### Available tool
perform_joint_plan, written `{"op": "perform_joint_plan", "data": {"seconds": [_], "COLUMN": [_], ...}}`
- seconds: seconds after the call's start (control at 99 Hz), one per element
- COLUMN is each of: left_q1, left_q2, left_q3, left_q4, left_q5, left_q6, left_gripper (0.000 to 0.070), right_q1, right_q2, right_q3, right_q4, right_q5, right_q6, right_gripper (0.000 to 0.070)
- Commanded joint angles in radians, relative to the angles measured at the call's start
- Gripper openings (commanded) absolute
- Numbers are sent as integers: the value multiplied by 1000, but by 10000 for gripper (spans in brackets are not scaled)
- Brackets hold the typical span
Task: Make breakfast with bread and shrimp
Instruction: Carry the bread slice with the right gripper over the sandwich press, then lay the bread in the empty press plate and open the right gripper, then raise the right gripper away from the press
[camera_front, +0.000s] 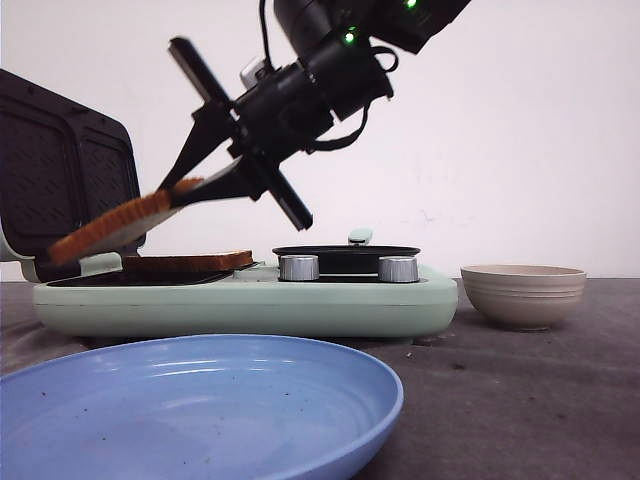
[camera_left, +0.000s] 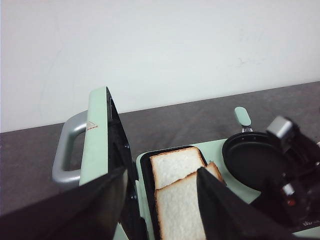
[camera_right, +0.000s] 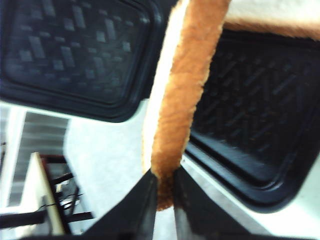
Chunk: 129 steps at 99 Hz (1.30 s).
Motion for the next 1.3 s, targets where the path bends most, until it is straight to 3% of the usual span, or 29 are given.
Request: {"op": "perform_joint_plan", "data": {"seconds": [0.0, 0.333, 0.364, 0.444, 0.485, 0.687, 0.939, 1.293], "left_q1": [-2, -2, -2, -2, -2, -2, -2, -2], "left_q2": [3, 3, 4, 3, 3, 3, 4, 3], "left_q3": [11, 11, 11, 11, 11, 11, 11, 11], "left_q4": [13, 14, 14, 14, 14, 14, 14, 14], "left_q5": [1, 1, 1, 1, 1, 1, 1, 1], "left_q6": [0, 7, 7, 7, 7, 7, 8, 10], "left_gripper": [232, 232, 232, 232, 232, 232, 232, 232], "right_q1": [16, 19, 19, 19, 19, 16, 6, -24], "right_q2": [22, 22, 22, 22, 22, 22, 18, -159], "right_q3": [25, 25, 25, 25, 25, 26, 27, 27], "right_q4": [-18, -69, -69, -69, -68, -69, -96, -138], "right_q5": [35, 85, 86, 89, 96, 135, 117, 133], "right_q6": [-5, -13, -13, -17, -21, -62, -100, -268], "right_gripper": [6, 20, 71, 299, 342, 342, 341, 340]}}
